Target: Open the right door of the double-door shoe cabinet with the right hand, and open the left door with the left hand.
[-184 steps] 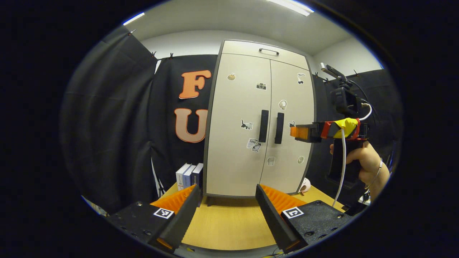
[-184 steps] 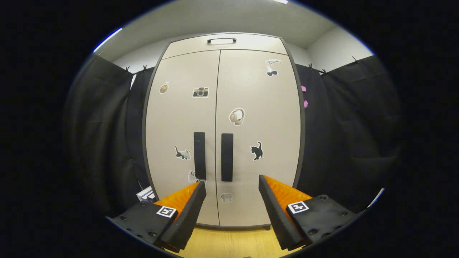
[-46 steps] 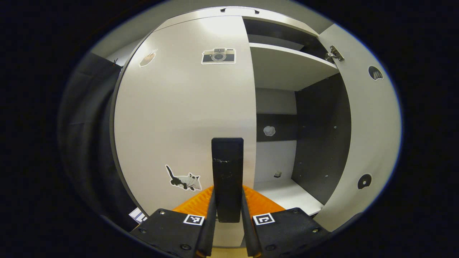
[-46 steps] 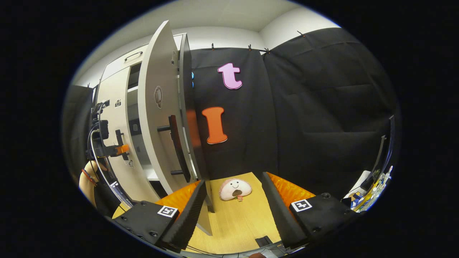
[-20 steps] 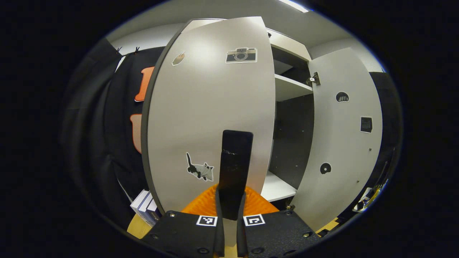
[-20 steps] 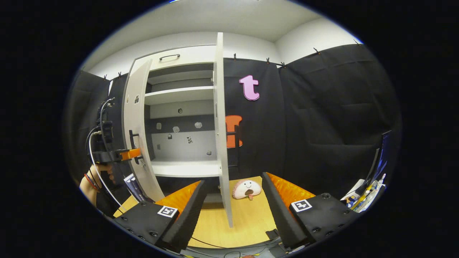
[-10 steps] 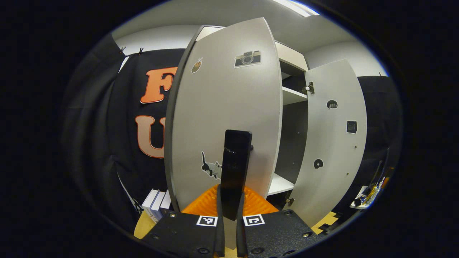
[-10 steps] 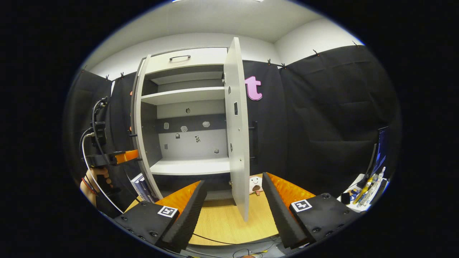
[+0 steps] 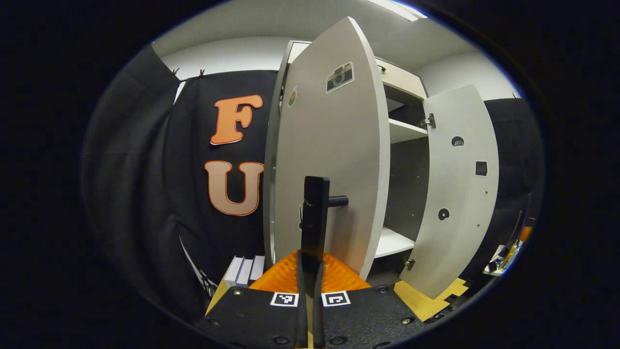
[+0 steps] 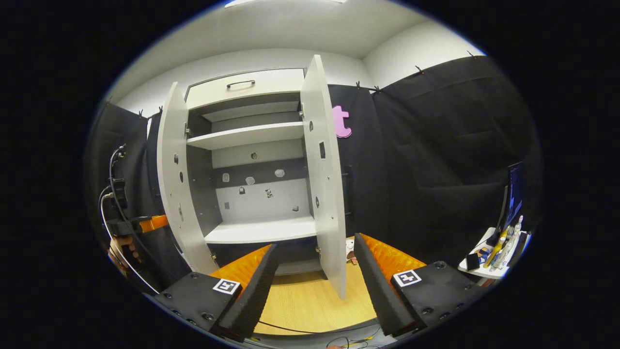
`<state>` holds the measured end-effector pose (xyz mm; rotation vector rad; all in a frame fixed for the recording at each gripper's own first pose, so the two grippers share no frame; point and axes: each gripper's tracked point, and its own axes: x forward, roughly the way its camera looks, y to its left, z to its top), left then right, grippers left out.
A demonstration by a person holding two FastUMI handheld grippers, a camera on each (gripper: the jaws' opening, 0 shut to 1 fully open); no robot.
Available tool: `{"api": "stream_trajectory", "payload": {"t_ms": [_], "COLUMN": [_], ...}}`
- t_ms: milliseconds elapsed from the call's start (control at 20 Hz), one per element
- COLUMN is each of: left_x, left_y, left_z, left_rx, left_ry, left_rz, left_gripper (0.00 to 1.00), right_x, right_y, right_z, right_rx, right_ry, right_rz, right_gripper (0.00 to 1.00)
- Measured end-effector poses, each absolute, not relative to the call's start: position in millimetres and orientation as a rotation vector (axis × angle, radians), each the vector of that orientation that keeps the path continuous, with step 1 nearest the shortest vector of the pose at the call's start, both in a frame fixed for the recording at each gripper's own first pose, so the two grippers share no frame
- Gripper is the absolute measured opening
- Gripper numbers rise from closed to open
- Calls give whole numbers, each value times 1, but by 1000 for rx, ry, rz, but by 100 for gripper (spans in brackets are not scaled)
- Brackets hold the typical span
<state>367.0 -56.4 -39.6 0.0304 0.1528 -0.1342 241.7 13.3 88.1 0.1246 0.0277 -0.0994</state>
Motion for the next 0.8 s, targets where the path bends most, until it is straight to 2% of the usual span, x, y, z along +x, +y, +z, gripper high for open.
{"api": "stream_trajectory", "payload": {"t_ms": [250,800], "left_x": [370,364], "left_y": [-34,-31], "left_z": [-37,-41], "left_rx": [30,-8], "left_ry": [142,164], "left_rz": [-43,-78], "left_gripper": [0,0], "right_x": [245,250], "right_y": [22,49], "right_z": [87,87], "right_rx": [90,66], "right_ry": [35,44], "right_rz": [-55,37], "right_gripper": [99,99]}}
